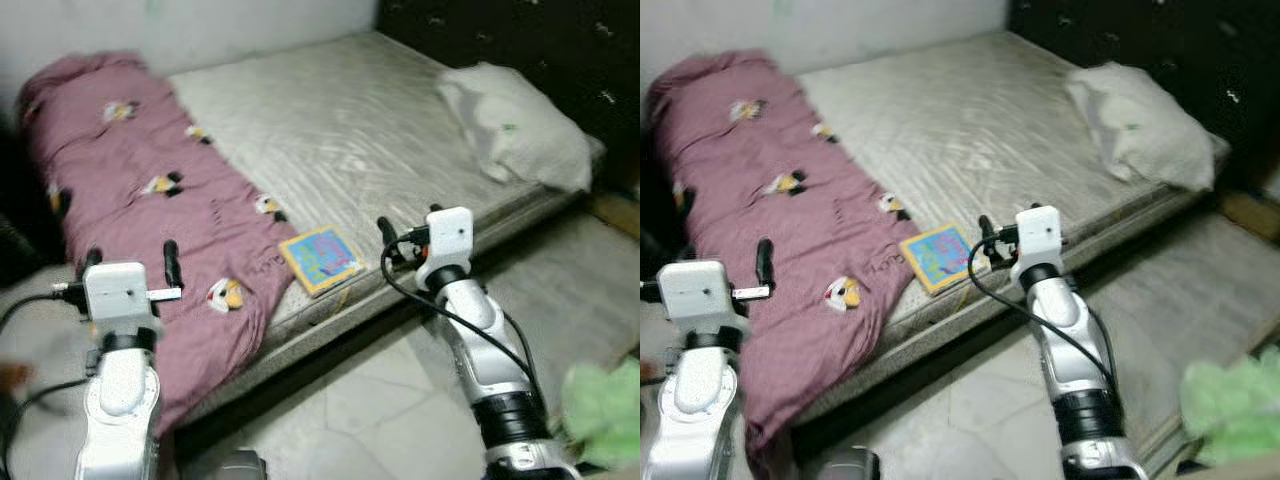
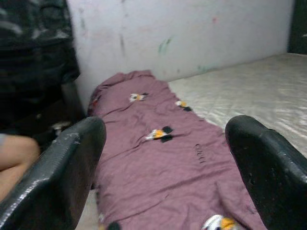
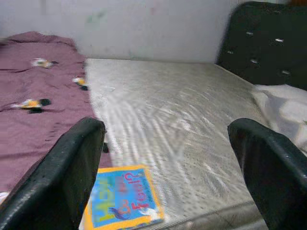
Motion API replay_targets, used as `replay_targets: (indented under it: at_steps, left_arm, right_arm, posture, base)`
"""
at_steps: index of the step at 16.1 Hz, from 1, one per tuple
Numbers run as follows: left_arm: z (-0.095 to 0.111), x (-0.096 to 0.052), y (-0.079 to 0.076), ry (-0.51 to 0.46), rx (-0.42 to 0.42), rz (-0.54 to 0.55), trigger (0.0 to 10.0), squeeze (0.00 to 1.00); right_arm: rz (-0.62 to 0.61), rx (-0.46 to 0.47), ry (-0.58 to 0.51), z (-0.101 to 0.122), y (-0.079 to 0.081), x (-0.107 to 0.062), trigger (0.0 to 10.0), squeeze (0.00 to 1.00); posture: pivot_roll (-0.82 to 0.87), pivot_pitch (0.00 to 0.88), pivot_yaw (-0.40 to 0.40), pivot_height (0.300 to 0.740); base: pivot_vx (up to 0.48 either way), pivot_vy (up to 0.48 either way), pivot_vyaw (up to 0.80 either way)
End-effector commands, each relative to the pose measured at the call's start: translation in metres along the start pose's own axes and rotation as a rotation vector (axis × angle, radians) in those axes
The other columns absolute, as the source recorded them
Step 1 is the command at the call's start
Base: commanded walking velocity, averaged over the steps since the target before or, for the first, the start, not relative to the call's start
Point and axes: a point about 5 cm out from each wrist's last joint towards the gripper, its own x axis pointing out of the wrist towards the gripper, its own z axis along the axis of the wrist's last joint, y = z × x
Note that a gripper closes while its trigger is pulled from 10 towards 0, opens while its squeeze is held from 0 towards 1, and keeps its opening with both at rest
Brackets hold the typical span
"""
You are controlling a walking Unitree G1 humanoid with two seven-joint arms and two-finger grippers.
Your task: Clean up the room
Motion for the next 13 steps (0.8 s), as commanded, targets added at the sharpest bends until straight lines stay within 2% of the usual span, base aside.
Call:
replay_targets:
  at_steps: [1,8,11,13]
  left_arm:
    - [0.0053,0.0031,-0.0016,-0.022,0.002,-0.009,10.0,0.0]
    - [0.0063,0.0033,-0.0068,-0.023,-0.027,-0.037,10.0,0.0]
    - [0.0025,-0.0012,-0.0026,-0.01,-0.018,-0.029,10.0,0.0]
    - [-0.0021,-0.0041,0.0008,0.017,-0.03,-0.012,10.0,0.0]
  right_arm:
    - [0.007,-0.008,-0.004,0.0008,-0.0003,-0.001,10.0,0.0]
    - [0.03,-0.019,0.006,-0.0003,0.0006,-0.0012,10.0,0.0]
    - [0.021,-0.025,0.009,-0.0017,-0.0017,-0.0034,10.0,0.0]
    - [-0.022,-0.023,0.027,-0.0073,-0.0077,-0.007,10.0,0.0]
  posture:
    - [0.01,0.0,-0.04,0.74]
    - [0.01,0.0,-0.057,0.74]
    - [0.01,0.0,-0.06,0.74]
    - [0.01,0.0,-0.059,0.74]
  base:
    - [0.0,0.0,0.59]
    - [0.0,0.0,0.57]
    - [0.0,0.0,0.52]
    - [0.0,0.0,0.0]
